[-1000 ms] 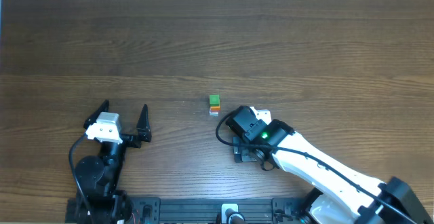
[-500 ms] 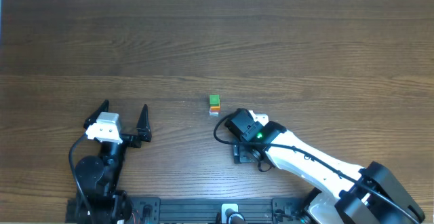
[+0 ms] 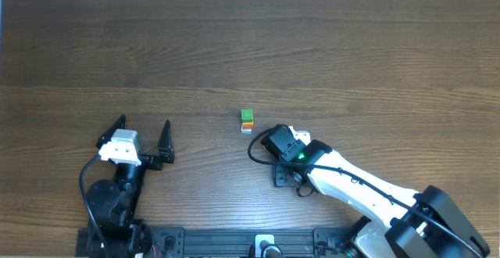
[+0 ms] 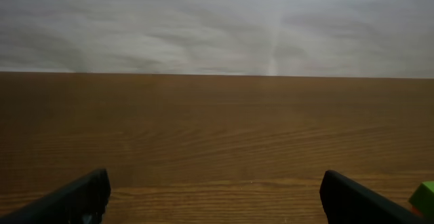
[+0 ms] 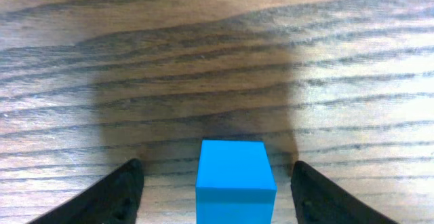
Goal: Stack Cubes
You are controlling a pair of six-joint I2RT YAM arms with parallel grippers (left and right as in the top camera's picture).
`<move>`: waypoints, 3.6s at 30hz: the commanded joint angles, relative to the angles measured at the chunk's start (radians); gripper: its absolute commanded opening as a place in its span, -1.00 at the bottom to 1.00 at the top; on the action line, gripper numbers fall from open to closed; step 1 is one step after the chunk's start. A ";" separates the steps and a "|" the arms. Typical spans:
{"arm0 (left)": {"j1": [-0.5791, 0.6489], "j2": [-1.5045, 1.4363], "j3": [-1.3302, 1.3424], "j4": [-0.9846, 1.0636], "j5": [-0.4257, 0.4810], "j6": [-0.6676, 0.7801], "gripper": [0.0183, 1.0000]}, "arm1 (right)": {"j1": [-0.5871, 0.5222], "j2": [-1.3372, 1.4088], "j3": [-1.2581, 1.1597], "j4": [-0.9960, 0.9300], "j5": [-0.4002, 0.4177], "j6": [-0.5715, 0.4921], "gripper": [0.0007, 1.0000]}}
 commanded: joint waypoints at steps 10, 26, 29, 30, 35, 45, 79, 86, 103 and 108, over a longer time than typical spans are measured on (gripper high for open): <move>0.005 -0.007 -0.005 0.000 0.013 0.011 1.00 | -0.007 0.005 -0.006 0.003 0.003 -0.008 -0.26; 0.005 -0.007 -0.005 0.000 0.014 0.011 1.00 | -0.025 -0.006 -0.002 -0.002 -0.004 -0.007 -0.67; 0.005 -0.007 -0.005 0.000 0.014 0.011 1.00 | -0.026 -0.029 0.027 -0.039 -0.005 -0.007 -0.73; 0.005 -0.007 -0.005 0.000 0.014 0.011 1.00 | -0.026 -0.041 0.050 -0.069 -0.005 -0.007 -0.75; 0.005 -0.007 -0.005 0.000 0.014 0.011 1.00 | -0.026 -0.056 0.250 -0.275 0.016 -0.007 -0.85; 0.005 -0.007 -0.005 0.000 0.014 0.011 1.00 | 0.008 0.095 0.711 -0.503 0.055 -0.007 -0.98; 0.005 -0.007 -0.005 0.000 0.014 0.011 1.00 | 0.013 0.483 1.033 -0.510 0.074 -0.004 -0.97; 0.005 -0.007 -0.005 0.000 0.014 0.011 1.00 | 0.007 0.500 1.033 -0.510 0.079 -0.004 -0.98; 0.005 -0.007 -0.005 0.000 0.014 0.011 1.00 | 0.007 0.512 1.033 -0.507 0.077 -0.003 -0.93; 0.005 -0.007 -0.005 0.000 0.014 0.011 1.00 | 0.007 0.512 1.033 -0.511 0.077 -0.003 -0.36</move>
